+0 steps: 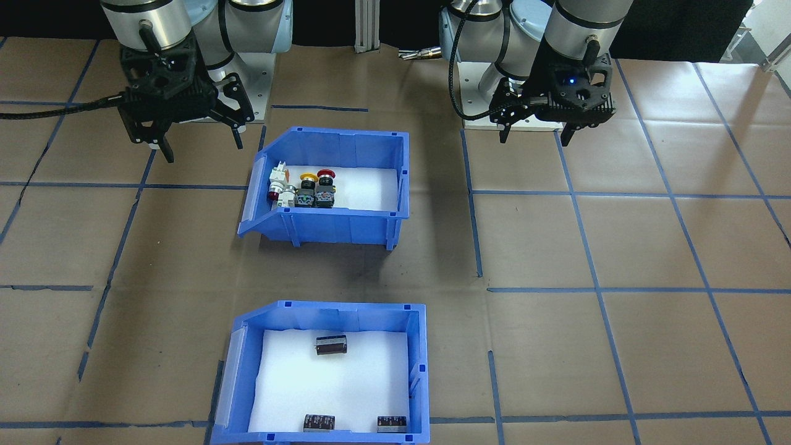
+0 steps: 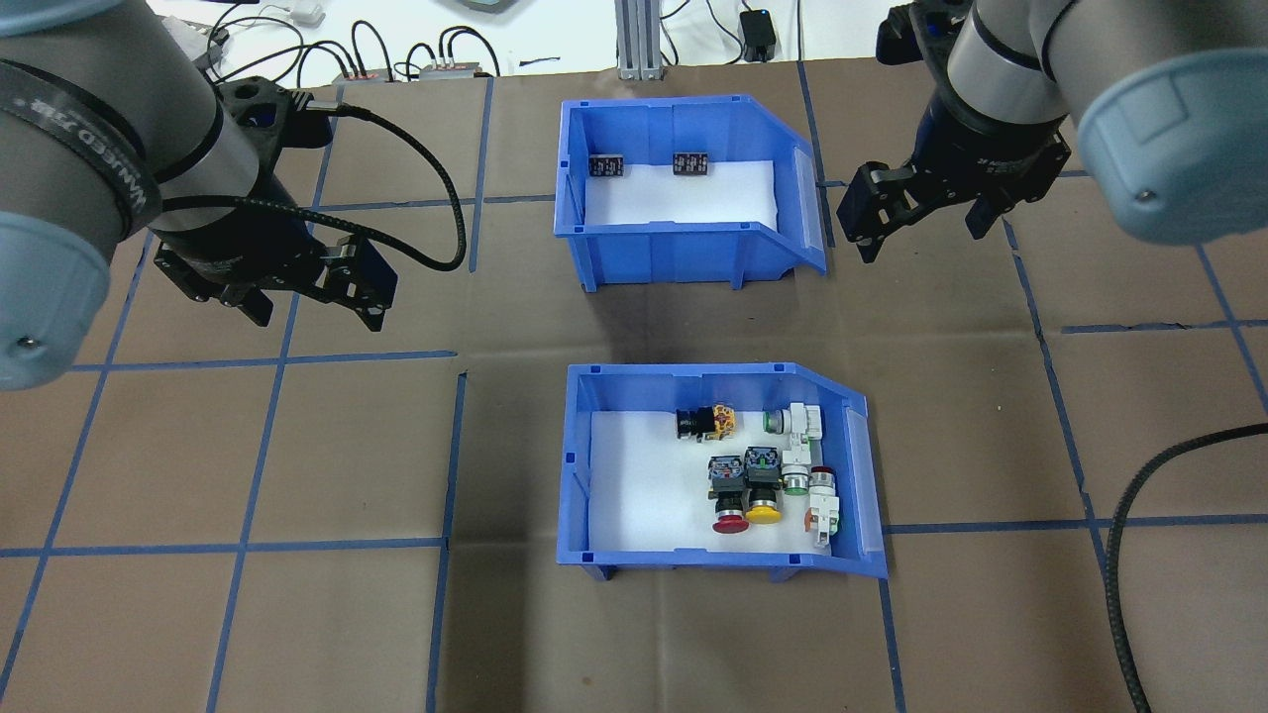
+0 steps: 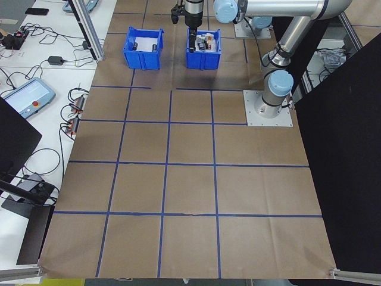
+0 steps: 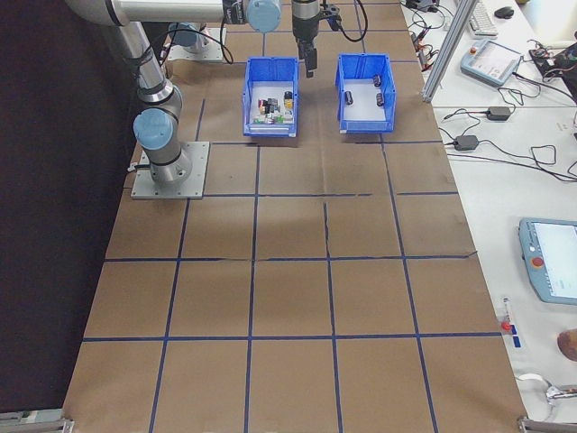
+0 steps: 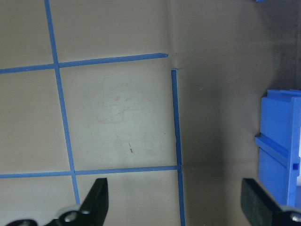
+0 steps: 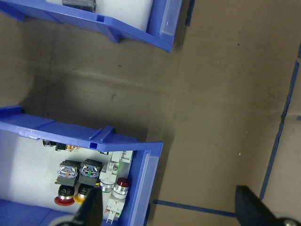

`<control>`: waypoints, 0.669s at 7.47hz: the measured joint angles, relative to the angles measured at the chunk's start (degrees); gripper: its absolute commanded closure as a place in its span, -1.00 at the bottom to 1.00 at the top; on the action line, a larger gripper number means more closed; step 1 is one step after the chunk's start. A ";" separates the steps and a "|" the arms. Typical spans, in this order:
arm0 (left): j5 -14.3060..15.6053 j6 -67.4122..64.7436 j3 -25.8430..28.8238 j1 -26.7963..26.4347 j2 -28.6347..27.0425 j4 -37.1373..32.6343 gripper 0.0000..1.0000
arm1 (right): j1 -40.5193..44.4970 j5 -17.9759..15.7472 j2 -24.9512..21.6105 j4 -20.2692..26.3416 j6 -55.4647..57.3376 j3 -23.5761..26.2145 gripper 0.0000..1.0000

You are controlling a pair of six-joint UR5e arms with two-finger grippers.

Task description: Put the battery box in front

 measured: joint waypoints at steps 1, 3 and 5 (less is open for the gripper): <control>0.00 -0.02 -0.05 0.00 0.00 0.00 -1.00 | -1.49 0.02 0.70 1.29 1.35 -0.69 -1.00; -0.06 -0.05 -0.02 0.00 -0.03 0.00 -1.00 | -2.62 0.46 0.15 2.06 5.65 -0.56 -1.00; -0.08 -0.13 0.20 0.00 -0.07 0.00 -1.00 | -2.74 0.60 -1.67 1.36 7.71 1.58 -1.00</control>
